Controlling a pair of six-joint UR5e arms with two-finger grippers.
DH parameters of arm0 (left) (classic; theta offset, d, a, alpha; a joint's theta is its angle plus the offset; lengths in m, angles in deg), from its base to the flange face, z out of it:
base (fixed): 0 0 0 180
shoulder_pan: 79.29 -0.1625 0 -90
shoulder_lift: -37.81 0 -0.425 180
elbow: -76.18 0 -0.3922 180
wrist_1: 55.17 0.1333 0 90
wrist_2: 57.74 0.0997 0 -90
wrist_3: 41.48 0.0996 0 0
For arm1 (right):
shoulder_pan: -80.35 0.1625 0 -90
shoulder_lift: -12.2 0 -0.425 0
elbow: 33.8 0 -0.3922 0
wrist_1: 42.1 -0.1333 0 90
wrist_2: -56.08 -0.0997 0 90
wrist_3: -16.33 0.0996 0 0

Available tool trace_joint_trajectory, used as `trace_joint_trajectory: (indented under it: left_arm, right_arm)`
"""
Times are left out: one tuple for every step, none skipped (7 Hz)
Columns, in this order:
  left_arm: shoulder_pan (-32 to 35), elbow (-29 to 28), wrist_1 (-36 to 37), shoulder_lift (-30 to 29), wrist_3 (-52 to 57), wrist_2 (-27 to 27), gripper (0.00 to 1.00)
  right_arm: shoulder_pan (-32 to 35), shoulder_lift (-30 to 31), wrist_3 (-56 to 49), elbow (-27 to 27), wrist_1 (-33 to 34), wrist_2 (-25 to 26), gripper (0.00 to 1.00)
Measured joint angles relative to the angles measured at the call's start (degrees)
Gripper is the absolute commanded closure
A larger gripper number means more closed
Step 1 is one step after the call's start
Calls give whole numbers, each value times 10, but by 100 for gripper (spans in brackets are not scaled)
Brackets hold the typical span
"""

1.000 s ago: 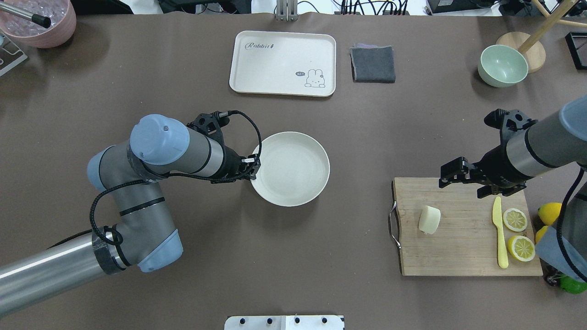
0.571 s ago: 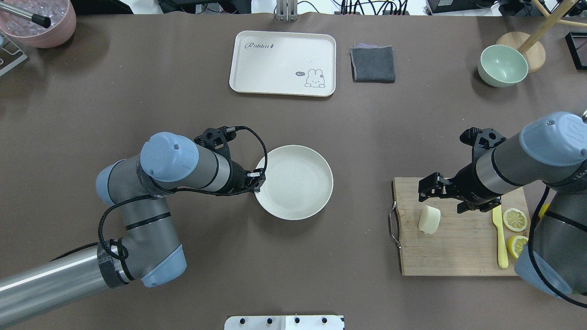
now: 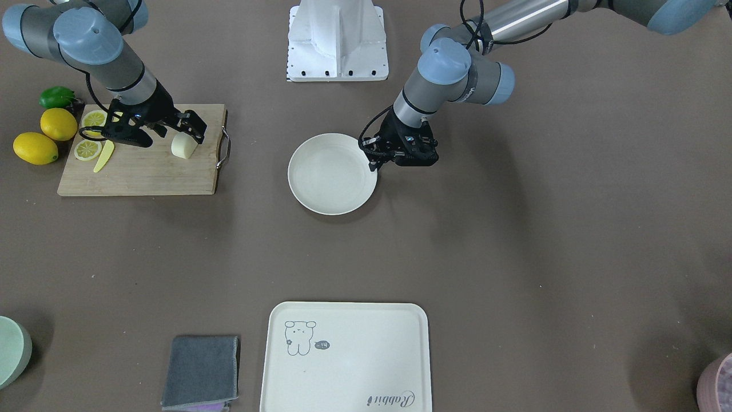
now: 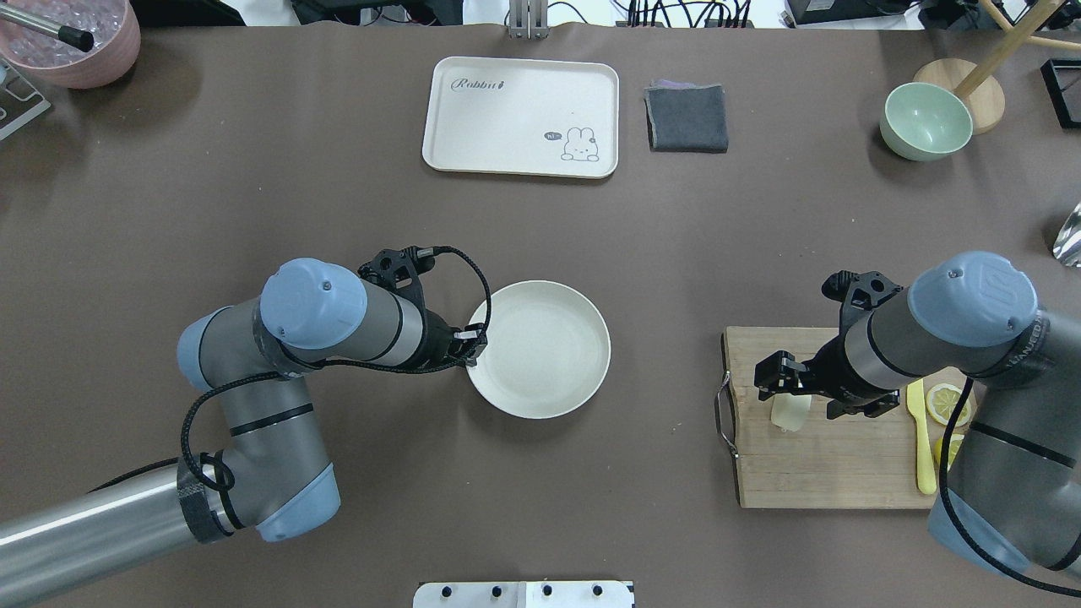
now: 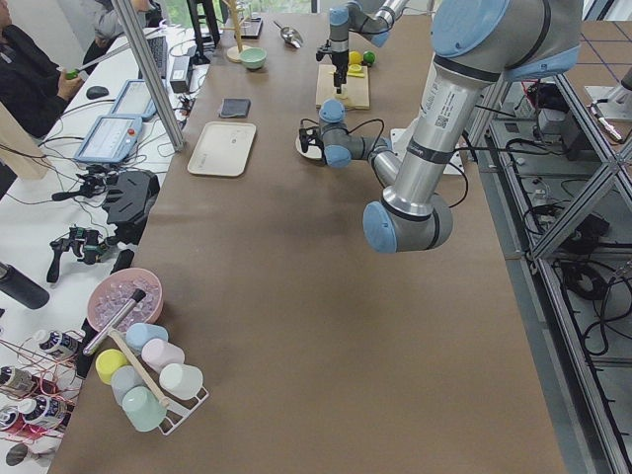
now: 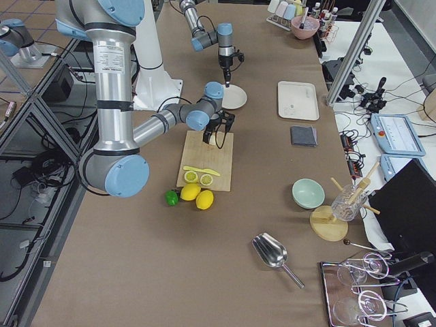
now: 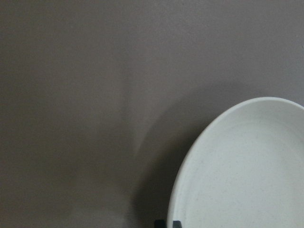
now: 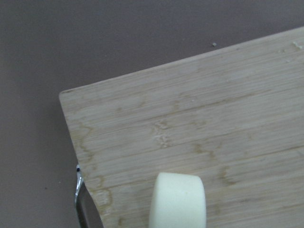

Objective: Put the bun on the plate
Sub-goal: 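Lower the right gripper onto the cream bun and close on it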

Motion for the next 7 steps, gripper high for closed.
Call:
trace_joint_trajectory:
  left_arm:
    - [-1, 1, 0, 3, 0, 0, 100]
    - [-1, 1, 0, 3, 1, 0, 100]
    - [-1, 1, 1, 4, 1, 0, 100]
    - [-1, 0, 1, 4, 1, 0, 46]
    - [-1, 0, 1, 4, 1, 0, 2]
    - [-1, 1, 1, 3, 1, 0, 2]
    - [1, 5, 1, 3, 1, 1, 2]
  right_arm:
    - [-4, 0, 0, 3, 0, 1, 31]
    - [-6, -1, 0, 5, 0, 2, 44]
    - [-6, -2, -1, 6, 0, 2, 47]
    - [-7, -4, -1, 8, 0, 2, 56]
    - [-7, -5, -1, 9, 0, 2, 69]
    - [-6, -5, -1, 10, 0, 2, 77]
    - [-6, -6, -1, 9, 0, 2, 78]
